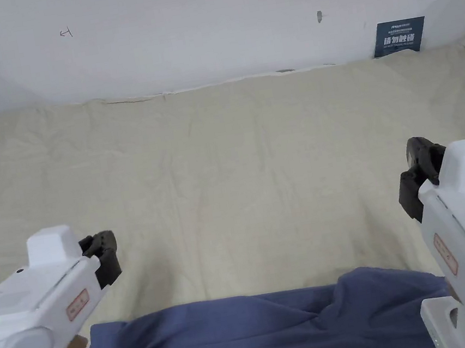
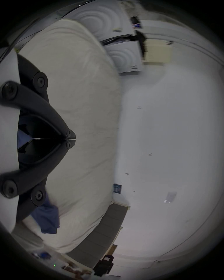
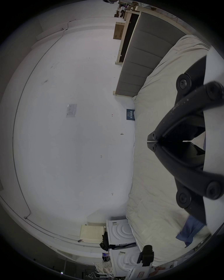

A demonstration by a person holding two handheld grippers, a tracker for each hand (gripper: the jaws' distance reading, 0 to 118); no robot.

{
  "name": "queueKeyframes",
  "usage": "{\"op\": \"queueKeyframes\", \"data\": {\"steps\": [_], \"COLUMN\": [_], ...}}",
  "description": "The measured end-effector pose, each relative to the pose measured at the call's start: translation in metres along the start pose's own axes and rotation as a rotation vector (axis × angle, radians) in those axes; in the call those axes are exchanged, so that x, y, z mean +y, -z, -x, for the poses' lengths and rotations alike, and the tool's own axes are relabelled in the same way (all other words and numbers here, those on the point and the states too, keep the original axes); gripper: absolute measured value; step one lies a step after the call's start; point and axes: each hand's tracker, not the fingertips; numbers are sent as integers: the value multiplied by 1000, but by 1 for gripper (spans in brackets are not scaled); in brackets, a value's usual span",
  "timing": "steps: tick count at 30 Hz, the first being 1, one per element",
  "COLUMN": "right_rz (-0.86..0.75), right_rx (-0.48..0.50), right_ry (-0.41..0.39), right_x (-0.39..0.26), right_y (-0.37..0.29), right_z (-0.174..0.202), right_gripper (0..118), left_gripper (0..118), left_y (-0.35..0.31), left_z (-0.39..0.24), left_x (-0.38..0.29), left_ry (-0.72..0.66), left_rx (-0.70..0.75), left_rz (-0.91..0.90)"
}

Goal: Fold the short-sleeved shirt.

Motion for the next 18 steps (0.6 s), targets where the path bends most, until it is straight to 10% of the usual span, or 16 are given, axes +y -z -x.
{"op": "queueKeyframes", "data": {"steps": [7, 12, 18], "right_rz": [42, 77, 121], "right_rx": [18, 19, 9], "right_ry": [-9, -29, -37], "right_x": [-6, -12, -20], "right_y": [12, 21, 29], "right_z": [16, 26, 31], "right_gripper": [1, 1, 1], "left_gripper": [14, 114, 94], "left_y": [40, 68, 87], "left_z": [83, 122, 130], "left_x": [-40, -74, -108], "left_ry": [-210, -296, -348], "left_rx": [-55, -93, -72], "left_rz": [327, 498, 537]}}
